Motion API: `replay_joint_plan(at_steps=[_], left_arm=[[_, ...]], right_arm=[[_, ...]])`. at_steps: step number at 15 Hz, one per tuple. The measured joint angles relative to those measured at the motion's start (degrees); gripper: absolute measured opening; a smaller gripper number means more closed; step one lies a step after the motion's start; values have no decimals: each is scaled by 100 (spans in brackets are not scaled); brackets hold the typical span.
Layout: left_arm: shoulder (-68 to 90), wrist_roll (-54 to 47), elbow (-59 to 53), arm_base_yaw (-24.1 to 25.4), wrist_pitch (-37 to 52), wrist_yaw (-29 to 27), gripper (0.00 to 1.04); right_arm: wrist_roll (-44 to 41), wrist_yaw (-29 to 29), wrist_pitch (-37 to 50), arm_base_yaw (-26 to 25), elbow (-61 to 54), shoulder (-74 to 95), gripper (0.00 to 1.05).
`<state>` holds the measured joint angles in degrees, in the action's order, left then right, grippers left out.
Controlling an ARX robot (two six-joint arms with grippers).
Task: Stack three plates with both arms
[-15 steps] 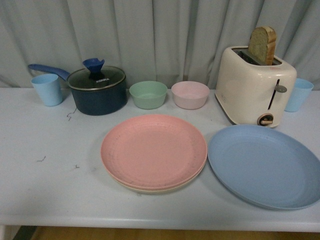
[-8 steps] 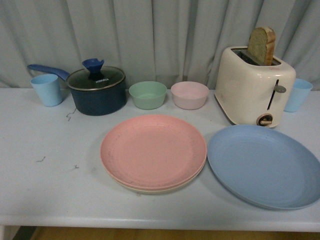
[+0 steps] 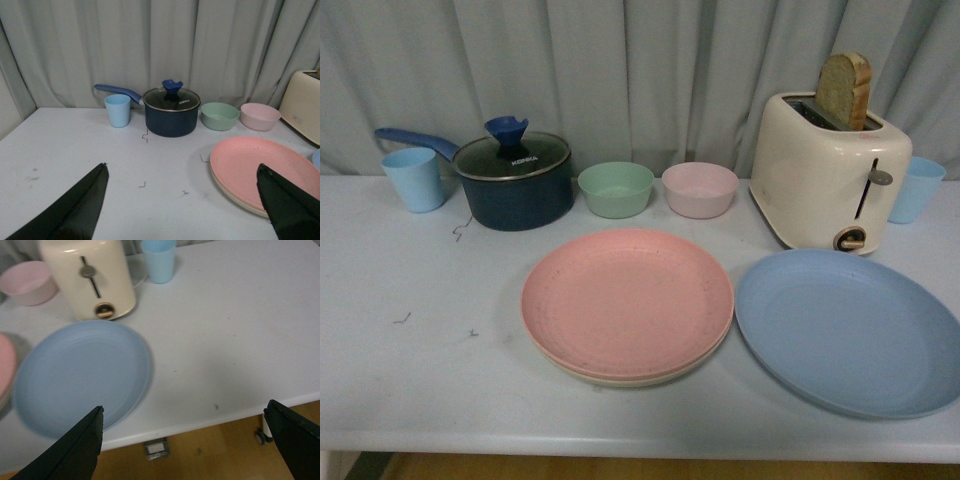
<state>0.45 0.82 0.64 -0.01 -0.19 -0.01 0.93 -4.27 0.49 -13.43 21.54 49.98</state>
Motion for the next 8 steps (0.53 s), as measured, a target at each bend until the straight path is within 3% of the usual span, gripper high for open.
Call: replay_joint_plan(at_steps=[1, 3, 8], left_arm=[[0, 0, 0, 0, 2, -2, 99], [0, -2, 0, 0, 0, 0, 98], [0, -2, 0, 0, 0, 0, 98]], right_arm=[[-205, 0, 378, -254, 391, 944, 98], [-424, 92, 1025, -501, 1119, 2736, 98], [-592, -160, 1325, -109, 2636, 5499, 98]])
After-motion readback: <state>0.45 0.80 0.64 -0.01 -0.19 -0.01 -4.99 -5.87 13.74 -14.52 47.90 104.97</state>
